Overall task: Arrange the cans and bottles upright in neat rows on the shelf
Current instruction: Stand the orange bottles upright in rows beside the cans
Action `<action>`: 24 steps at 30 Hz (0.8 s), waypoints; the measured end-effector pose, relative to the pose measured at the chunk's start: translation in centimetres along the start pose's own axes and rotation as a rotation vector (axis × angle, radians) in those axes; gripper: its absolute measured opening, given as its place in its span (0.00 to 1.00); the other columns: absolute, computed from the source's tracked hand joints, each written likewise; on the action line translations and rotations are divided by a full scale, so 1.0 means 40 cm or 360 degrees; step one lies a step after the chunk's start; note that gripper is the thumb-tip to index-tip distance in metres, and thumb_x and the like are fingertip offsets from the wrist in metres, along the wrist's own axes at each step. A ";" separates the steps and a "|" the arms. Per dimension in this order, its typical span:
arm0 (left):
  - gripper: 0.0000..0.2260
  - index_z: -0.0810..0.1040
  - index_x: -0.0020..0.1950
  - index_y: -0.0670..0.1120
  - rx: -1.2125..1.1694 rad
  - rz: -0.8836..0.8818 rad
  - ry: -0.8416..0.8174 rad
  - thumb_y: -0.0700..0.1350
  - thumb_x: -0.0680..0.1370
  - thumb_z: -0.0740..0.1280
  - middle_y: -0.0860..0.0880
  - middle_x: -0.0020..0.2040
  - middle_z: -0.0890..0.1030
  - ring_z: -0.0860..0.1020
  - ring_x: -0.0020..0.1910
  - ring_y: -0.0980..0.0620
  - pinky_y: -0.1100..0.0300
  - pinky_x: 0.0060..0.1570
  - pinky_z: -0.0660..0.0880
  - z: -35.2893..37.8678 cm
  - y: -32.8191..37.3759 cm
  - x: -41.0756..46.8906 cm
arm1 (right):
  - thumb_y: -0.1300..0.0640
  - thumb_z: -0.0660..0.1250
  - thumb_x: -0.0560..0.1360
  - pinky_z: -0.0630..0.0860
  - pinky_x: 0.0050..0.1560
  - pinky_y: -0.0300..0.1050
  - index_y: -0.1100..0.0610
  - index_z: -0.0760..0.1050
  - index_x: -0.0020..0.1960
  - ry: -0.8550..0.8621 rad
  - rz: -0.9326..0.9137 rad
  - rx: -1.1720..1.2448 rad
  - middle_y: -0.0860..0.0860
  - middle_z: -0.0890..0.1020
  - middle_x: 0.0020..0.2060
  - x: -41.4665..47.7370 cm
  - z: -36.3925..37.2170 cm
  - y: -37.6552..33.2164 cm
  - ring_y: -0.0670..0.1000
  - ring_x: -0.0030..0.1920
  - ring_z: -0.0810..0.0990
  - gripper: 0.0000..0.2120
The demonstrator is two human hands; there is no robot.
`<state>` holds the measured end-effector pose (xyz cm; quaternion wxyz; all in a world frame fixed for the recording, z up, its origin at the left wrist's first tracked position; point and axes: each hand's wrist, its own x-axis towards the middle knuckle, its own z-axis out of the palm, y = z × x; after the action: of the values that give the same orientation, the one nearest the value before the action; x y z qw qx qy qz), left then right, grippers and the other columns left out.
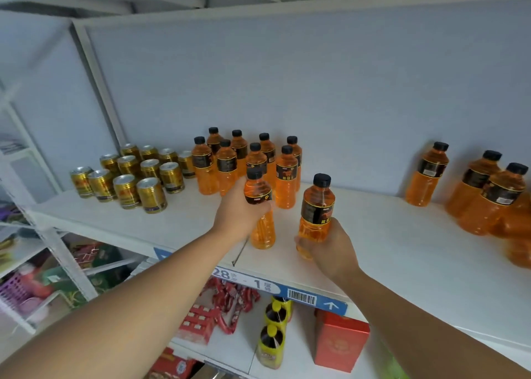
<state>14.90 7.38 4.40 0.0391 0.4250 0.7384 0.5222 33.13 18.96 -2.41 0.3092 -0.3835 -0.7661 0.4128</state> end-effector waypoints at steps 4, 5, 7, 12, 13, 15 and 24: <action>0.22 0.76 0.63 0.59 0.0045 0.0016 0.0039 0.52 0.72 0.78 0.63 0.52 0.82 0.80 0.54 0.61 0.60 0.51 0.78 -0.106 -0.093 0.040 | 0.42 0.76 0.67 0.73 0.42 0.42 0.44 0.71 0.59 -0.0010 0.0004 0.0001 0.41 0.80 0.49 0.030 0.126 -0.064 0.45 0.47 0.79 0.24; 0.23 0.75 0.64 0.59 0.0064 0.0026 0.0039 0.52 0.72 0.78 0.63 0.53 0.82 0.81 0.55 0.60 0.59 0.51 0.78 -0.136 -0.120 0.056 | 0.42 0.76 0.67 0.74 0.43 0.43 0.44 0.71 0.59 -0.0010 0.0007 0.0009 0.41 0.80 0.49 0.039 0.163 -0.083 0.45 0.48 0.79 0.25; 0.24 0.75 0.66 0.59 0.0099 0.0042 0.0033 0.53 0.72 0.78 0.60 0.57 0.83 0.81 0.57 0.58 0.56 0.54 0.79 -0.194 -0.172 0.090 | 0.43 0.76 0.67 0.75 0.46 0.45 0.44 0.71 0.60 -0.0005 0.0012 0.0037 0.41 0.80 0.50 0.054 0.239 -0.119 0.46 0.49 0.79 0.25; 0.24 0.74 0.64 0.61 0.0180 0.0096 0.0045 0.55 0.72 0.78 0.63 0.56 0.82 0.80 0.55 0.59 0.61 0.48 0.77 -0.312 -0.281 0.168 | 0.43 0.77 0.66 0.76 0.45 0.44 0.46 0.72 0.61 0.0048 0.0058 0.0091 0.42 0.81 0.50 0.084 0.412 -0.191 0.45 0.49 0.80 0.27; 0.23 0.73 0.63 0.63 0.0181 0.0100 0.0035 0.56 0.72 0.78 0.65 0.53 0.81 0.79 0.54 0.60 0.64 0.46 0.75 -0.330 -0.298 0.180 | 0.43 0.77 0.66 0.75 0.44 0.43 0.45 0.71 0.61 0.0061 0.0069 0.0092 0.42 0.81 0.50 0.087 0.442 -0.201 0.45 0.48 0.80 0.27; 0.24 0.71 0.62 0.67 0.0176 0.0111 0.0007 0.57 0.72 0.78 0.70 0.50 0.78 0.78 0.52 0.64 0.66 0.45 0.74 -0.361 -0.326 0.199 | 0.43 0.76 0.67 0.74 0.42 0.43 0.45 0.71 0.61 0.0072 0.0091 0.0052 0.41 0.80 0.49 0.093 0.493 -0.217 0.45 0.48 0.79 0.27; 0.27 0.70 0.69 0.61 0.0210 0.0080 -0.0058 0.59 0.73 0.76 0.61 0.63 0.80 0.79 0.63 0.55 0.65 0.51 0.72 -0.394 -0.410 0.258 | 0.44 0.76 0.70 0.72 0.40 0.40 0.47 0.68 0.66 0.0107 0.0169 -0.0105 0.44 0.79 0.52 0.140 0.604 -0.252 0.48 0.49 0.79 0.29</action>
<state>-9.20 1.10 2.32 0.0113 0.4544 0.7595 0.4653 7.81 10.44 -4.05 0.2996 -0.4474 -0.7471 0.3899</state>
